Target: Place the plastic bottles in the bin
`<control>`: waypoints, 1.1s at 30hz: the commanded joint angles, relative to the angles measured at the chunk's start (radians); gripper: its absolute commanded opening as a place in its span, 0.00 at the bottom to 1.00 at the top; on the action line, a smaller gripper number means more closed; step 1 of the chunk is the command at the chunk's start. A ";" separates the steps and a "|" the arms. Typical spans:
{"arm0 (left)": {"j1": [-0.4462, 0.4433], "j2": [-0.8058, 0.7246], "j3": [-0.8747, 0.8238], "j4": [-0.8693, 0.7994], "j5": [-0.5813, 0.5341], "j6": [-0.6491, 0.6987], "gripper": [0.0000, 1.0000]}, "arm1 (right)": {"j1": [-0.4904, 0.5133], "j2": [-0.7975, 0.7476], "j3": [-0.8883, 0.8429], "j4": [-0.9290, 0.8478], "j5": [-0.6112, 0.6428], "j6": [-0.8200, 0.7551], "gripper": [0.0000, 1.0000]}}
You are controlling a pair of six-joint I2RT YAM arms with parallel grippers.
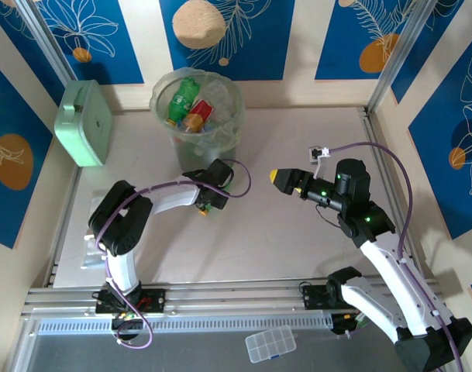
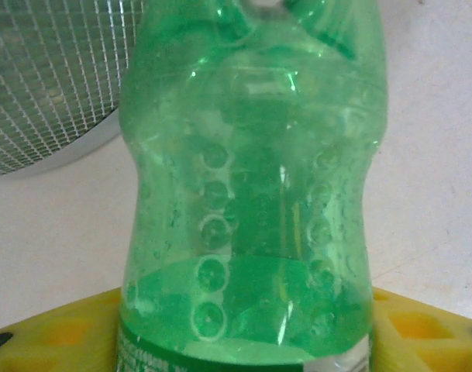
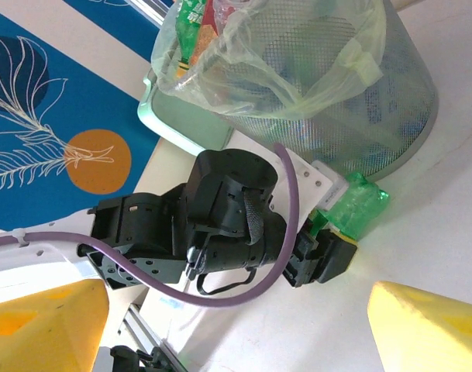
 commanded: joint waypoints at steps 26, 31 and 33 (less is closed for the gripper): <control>-0.031 -0.589 0.042 0.054 0.457 0.068 0.44 | -0.008 0.010 0.052 -0.044 0.013 -0.032 0.87; -0.019 -0.605 0.112 0.077 0.426 0.026 0.44 | -0.007 0.017 0.055 -0.047 0.018 -0.035 0.87; -0.004 -0.598 0.167 0.058 0.399 0.006 0.44 | -0.008 0.020 0.058 -0.046 0.018 -0.038 0.87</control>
